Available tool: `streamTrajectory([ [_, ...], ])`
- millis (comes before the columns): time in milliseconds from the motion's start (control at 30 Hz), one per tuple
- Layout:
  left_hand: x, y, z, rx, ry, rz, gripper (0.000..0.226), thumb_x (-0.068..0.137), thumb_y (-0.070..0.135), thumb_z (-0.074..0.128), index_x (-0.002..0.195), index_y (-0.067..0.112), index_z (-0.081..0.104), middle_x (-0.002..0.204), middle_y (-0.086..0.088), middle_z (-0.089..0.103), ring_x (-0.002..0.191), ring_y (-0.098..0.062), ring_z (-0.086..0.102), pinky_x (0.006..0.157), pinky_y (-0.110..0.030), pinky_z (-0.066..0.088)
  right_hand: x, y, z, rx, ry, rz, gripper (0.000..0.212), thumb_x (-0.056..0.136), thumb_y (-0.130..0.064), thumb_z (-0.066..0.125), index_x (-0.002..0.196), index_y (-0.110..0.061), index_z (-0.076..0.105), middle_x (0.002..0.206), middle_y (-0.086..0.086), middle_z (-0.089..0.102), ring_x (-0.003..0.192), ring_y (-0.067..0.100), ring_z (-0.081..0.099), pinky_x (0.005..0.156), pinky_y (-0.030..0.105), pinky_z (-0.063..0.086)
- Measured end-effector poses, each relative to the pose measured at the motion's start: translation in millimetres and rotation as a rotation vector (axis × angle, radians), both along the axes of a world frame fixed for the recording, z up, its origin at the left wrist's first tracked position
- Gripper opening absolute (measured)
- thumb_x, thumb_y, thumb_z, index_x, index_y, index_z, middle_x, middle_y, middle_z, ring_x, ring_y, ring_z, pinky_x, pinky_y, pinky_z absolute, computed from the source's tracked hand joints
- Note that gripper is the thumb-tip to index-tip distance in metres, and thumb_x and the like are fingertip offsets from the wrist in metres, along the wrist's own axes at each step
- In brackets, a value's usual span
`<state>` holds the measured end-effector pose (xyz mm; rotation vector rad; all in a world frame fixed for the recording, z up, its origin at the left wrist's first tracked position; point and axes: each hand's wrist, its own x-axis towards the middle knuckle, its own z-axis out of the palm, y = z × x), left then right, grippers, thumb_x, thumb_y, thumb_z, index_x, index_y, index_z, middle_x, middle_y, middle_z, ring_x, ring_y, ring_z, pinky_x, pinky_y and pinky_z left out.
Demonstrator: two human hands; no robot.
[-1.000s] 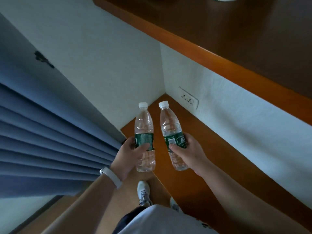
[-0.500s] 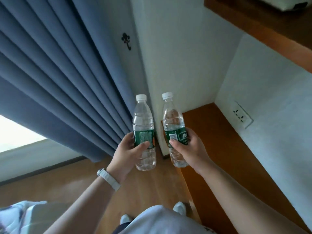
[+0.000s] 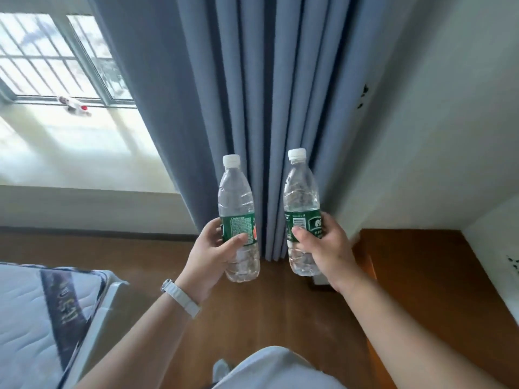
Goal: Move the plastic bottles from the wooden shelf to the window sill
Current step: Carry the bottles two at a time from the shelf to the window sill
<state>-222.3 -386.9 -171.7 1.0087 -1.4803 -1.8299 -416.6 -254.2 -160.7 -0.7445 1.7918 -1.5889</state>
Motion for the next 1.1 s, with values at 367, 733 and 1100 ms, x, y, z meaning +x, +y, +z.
streamTrajectory([
  [367, 147, -88, 3, 0.018, 0.098, 0.226, 0.072, 0.061, 0.037, 0.085, 0.123, 0.011, 0.061, 0.112, -0.015, 0.073, 0.098, -0.030, 0.072, 0.081, -0.043, 0.060, 126, -131, 6, -0.013, -0.085, 0.152, 0.025, 0.076, -0.031, 0.076, 0.098, -0.022, 0.070, 0.086, 0.008, 0.073, 0.079, 0.038, 0.072, 0.068, 0.055, 0.061],
  [733, 227, -134, 7, -0.024, 0.111, 0.372, 0.075, 0.061, 0.040, 0.087, 0.127, 0.016, 0.058, 0.113, -0.009, 0.073, 0.101, -0.029, 0.073, 0.080, -0.039, 0.060, 193, -217, 25, -0.033, -0.092, 0.364, 0.040, 0.070, -0.036, 0.078, 0.104, -0.016, 0.068, 0.089, 0.009, 0.072, 0.083, 0.033, 0.071, 0.079, 0.061, 0.058],
  [1100, 277, -186, 25, -0.060, 0.088, 0.546, 0.058, 0.075, 0.023, 0.078, 0.127, 0.012, 0.057, 0.115, -0.015, 0.070, 0.096, -0.024, 0.074, 0.074, -0.029, 0.059, 230, -314, 29, -0.012, -0.147, 0.560, 0.046, 0.069, -0.031, 0.081, 0.107, -0.014, 0.064, 0.095, 0.016, 0.073, 0.083, 0.037, 0.072, 0.078, 0.059, 0.058],
])
